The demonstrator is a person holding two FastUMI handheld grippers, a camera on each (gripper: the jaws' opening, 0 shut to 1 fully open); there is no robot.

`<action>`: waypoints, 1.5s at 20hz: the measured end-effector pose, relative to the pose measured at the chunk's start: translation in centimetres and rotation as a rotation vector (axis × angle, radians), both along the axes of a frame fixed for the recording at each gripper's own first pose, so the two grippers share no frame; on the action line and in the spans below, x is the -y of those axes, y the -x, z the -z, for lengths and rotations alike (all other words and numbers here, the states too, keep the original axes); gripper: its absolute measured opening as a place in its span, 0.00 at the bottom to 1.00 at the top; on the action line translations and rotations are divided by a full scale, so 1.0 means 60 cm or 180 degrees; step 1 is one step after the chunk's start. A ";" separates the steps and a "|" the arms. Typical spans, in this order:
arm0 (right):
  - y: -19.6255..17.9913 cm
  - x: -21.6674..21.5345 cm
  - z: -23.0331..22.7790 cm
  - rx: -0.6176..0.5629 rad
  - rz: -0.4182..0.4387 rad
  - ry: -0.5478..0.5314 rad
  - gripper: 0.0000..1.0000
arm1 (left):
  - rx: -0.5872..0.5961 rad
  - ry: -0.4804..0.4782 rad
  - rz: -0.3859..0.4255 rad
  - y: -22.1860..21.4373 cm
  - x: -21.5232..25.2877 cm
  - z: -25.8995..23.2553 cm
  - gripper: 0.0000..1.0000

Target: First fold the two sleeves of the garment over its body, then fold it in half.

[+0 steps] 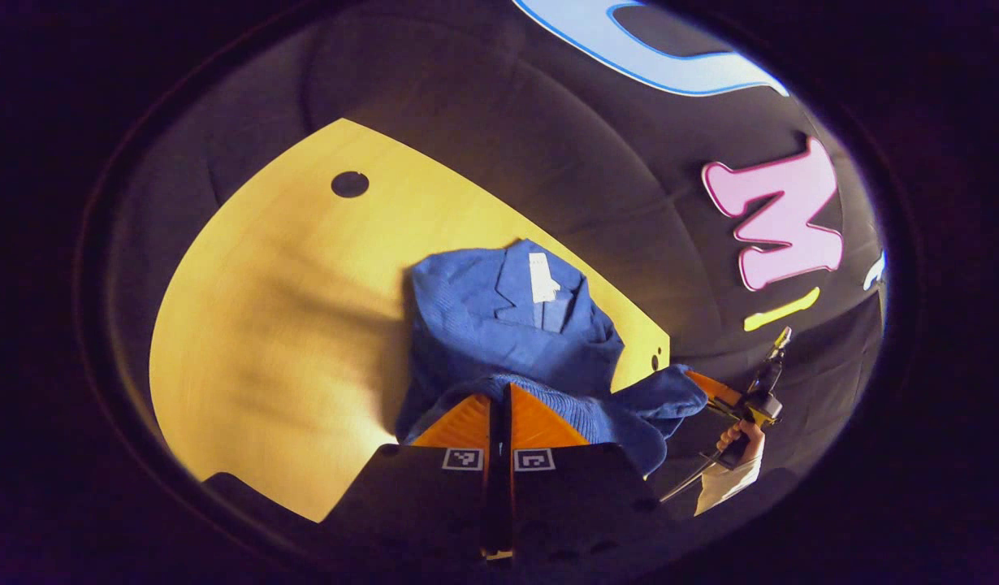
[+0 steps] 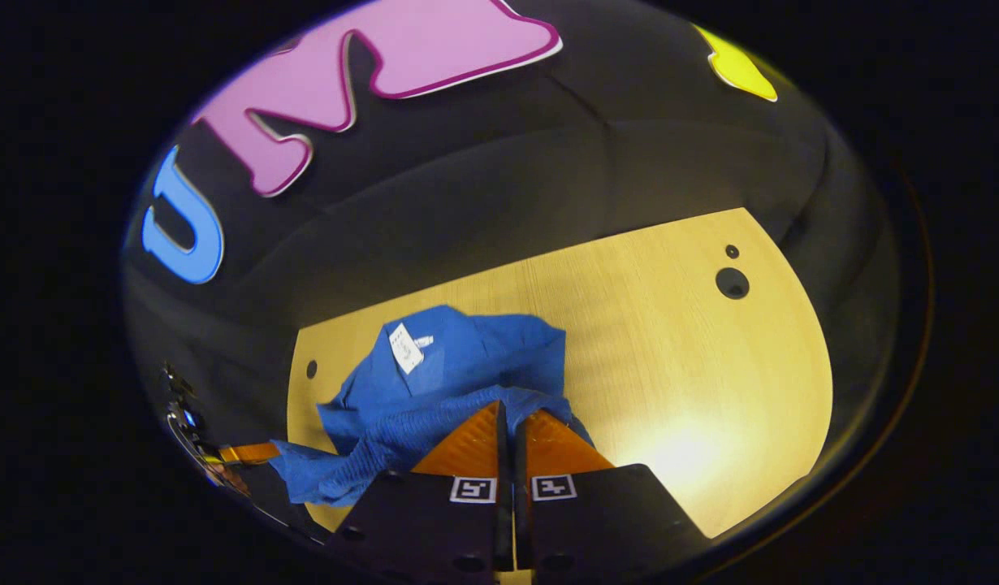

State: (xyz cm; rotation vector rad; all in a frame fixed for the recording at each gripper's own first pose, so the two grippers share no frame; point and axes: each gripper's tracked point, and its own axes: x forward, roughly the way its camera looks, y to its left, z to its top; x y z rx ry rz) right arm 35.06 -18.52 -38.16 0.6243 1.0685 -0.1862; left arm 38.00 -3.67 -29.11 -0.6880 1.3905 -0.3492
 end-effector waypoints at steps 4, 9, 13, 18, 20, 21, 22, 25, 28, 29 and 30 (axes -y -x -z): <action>-0.051 0.012 0.093 -0.0082 -0.0012 -0.0010 0.02 | -0.0029 -0.0041 -0.0260 -0.058 -0.005 0.063 0.00; -0.085 0.010 0.160 -0.0080 0.0129 -0.0100 0.01 | -0.0062 -0.0255 -0.0236 -0.089 0.022 0.126 0.00; -0.127 0.004 0.153 0.0169 0.0315 -0.0382 0.11 | 0.0143 -0.0410 -0.0223 -0.124 0.015 0.139 0.02; -0.156 0.050 0.113 0.0550 0.0480 -0.0292 0.48 | 0.0250 0.0119 -0.0683 -0.155 0.036 0.112 0.67; -0.147 0.054 0.107 0.0582 0.0384 -0.0181 0.48 | 0.0307 0.0269 -0.0834 -0.163 0.038 0.101 0.69; -0.134 0.052 0.100 0.0592 0.0294 -0.0146 0.65 | 0.0303 0.0323 -0.0922 -0.162 0.037 0.093 0.73; -0.125 0.042 0.090 0.0629 0.0180 -0.0130 0.65 | 0.0276 0.0321 -0.0981 -0.156 0.034 0.092 0.77; -0.102 0.017 0.066 0.0750 -0.0136 0.0026 0.65 | 0.0418 0.0081 -0.1058 -0.154 -0.005 0.071 0.79; -0.081 -0.019 0.046 0.0785 -0.0353 0.0051 0.66 | 0.0690 -0.0255 -0.1033 -0.156 -0.046 0.042 0.81; -0.076 -0.027 0.036 0.0837 -0.0424 0.0098 0.66 | 0.0731 -0.0289 -0.0989 -0.150 -0.048 0.029 0.81; -0.070 -0.038 0.027 0.0874 -0.0502 0.0118 0.66 | 0.0824 -0.0234 -0.0947 -0.147 -0.039 0.008 0.82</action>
